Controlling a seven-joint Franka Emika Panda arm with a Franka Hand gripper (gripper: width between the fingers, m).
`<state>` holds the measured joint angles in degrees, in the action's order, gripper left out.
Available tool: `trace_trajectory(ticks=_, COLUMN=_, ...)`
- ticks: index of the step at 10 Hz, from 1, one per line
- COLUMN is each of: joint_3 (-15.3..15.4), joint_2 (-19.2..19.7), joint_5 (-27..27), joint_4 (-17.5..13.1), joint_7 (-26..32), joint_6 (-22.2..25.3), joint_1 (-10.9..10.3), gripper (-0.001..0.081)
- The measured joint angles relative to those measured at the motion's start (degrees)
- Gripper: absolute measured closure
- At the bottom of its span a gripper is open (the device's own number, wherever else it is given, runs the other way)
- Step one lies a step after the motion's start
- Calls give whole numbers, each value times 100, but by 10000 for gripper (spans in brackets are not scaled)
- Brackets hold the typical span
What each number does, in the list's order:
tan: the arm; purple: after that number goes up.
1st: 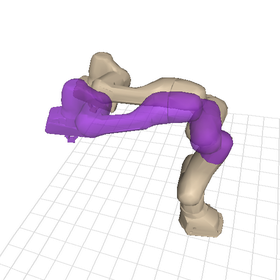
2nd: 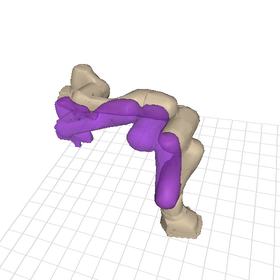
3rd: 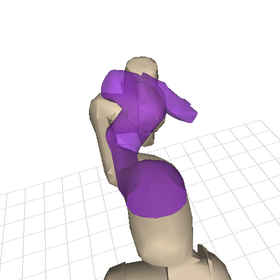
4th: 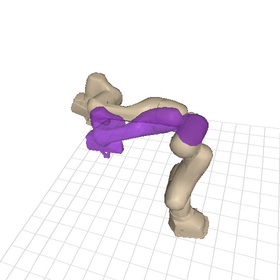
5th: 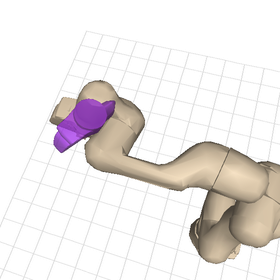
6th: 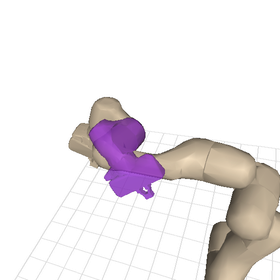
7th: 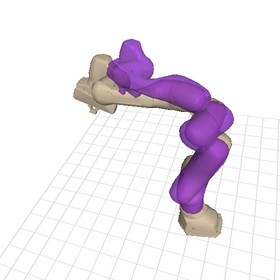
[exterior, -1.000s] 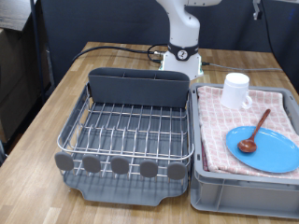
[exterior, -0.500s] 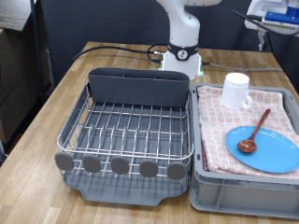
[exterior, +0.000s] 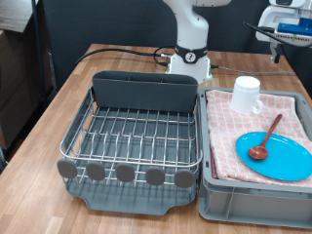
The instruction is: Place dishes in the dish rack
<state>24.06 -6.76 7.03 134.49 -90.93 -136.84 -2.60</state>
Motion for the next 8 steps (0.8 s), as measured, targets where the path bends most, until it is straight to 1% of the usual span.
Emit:
trace_trajectory(ticks=2, joint_3=5, joint_2=203, joint_5=259, joint_4=159, joint_7=-305, joint_6=-521, joint_1=0, gripper=3)
trace_trajectory(ticks=4, joint_3=-1, joint_2=467, joint_5=396, joint_4=189, joint_7=-413, joint_6=-786, joint_1=1, gripper=3)
trace_trajectory(ticks=6, joint_3=-44, joint_2=747, joint_5=804, joint_4=187, joint_7=-619, joint_6=-994, joint_1=3, gripper=3)
trace_trajectory(ticks=8, joint_3=-136, joint_2=1021, joint_5=1293, joint_4=172, joint_7=-1060, joint_6=-1217, joint_1=3, gripper=3)
